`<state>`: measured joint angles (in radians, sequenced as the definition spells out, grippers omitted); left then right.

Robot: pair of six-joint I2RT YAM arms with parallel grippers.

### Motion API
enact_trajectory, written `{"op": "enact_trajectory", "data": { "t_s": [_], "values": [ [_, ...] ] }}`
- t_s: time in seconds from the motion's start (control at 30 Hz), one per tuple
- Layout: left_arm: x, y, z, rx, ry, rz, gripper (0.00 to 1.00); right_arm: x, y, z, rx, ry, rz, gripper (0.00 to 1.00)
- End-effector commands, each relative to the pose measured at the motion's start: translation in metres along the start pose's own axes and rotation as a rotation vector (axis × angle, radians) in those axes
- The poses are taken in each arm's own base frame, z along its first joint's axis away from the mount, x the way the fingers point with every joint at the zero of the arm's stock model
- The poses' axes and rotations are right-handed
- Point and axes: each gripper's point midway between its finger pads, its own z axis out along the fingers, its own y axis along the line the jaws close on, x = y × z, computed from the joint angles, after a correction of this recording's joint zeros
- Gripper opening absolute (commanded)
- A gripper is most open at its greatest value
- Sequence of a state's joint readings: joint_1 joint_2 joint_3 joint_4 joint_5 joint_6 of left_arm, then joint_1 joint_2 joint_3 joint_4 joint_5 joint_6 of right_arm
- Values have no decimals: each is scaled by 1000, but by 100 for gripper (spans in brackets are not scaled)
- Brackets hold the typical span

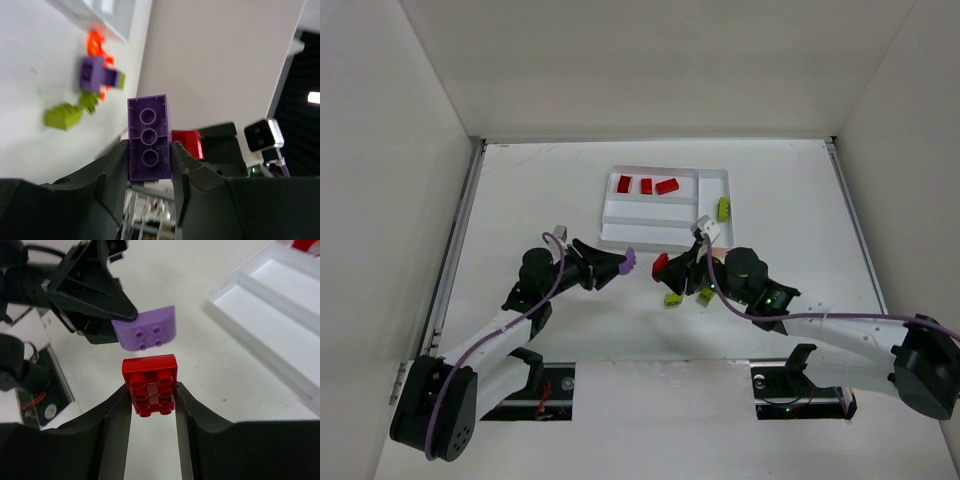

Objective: Sort the legos into containers by color

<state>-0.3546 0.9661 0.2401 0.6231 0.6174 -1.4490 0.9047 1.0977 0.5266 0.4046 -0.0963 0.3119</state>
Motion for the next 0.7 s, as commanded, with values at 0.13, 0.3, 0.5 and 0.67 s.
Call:
{"op": "enact_trajectory", "data": {
  "t_s": [0.13,0.3,0.5,0.67],
  "values": [
    [-33,-14,3,43,-159,139,10,-68,-58,8,203,-187,95,27],
    [-39,-12,17,7,-176,221,11,-89,-139,52,497,-183,196,27],
    [-32,2,16,-9,-179,307,12,-99,-233,86,724,-135,212,28],
    [-23,20,13,-38,-176,330,12,-100,-287,92,847,-78,254,28]
  ]
}}
